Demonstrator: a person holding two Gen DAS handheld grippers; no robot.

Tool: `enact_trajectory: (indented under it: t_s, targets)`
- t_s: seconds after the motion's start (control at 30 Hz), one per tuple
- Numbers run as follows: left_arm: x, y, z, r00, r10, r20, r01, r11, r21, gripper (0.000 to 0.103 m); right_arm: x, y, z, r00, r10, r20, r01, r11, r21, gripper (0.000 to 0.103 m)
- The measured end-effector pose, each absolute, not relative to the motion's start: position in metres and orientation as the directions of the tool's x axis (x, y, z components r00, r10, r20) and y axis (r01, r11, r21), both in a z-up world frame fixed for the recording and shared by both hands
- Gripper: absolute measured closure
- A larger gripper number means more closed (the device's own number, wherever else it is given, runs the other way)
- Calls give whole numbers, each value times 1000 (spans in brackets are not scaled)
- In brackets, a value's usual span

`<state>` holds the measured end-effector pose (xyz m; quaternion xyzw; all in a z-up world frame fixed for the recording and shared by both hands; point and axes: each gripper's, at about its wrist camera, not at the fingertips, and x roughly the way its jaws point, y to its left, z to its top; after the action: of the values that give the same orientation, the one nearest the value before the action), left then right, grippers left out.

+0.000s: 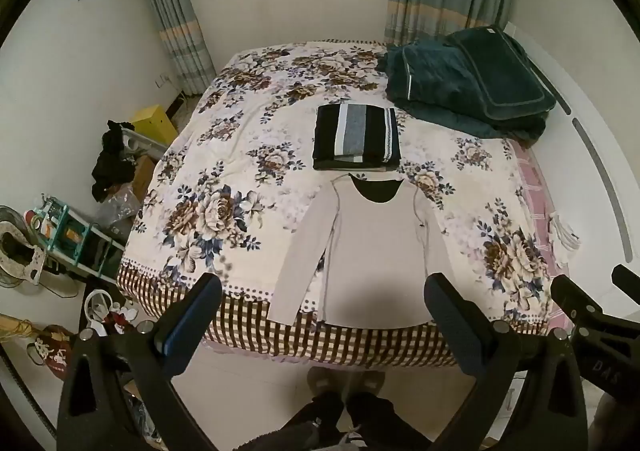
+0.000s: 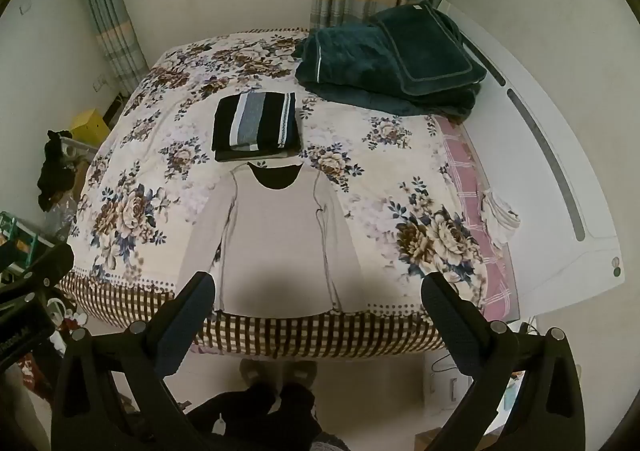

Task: Fold small clothes

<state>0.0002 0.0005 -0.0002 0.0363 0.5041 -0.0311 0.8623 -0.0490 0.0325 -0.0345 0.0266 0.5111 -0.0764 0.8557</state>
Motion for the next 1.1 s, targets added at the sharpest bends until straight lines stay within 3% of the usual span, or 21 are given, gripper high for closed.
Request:
enact_trajectory:
  t_s: [1.1]
  targets:
    - [0, 0, 0, 495, -15, -869, 93, 995, 36, 0, -43, 42, -24, 463, -103, -880, 148, 988, -38, 0]
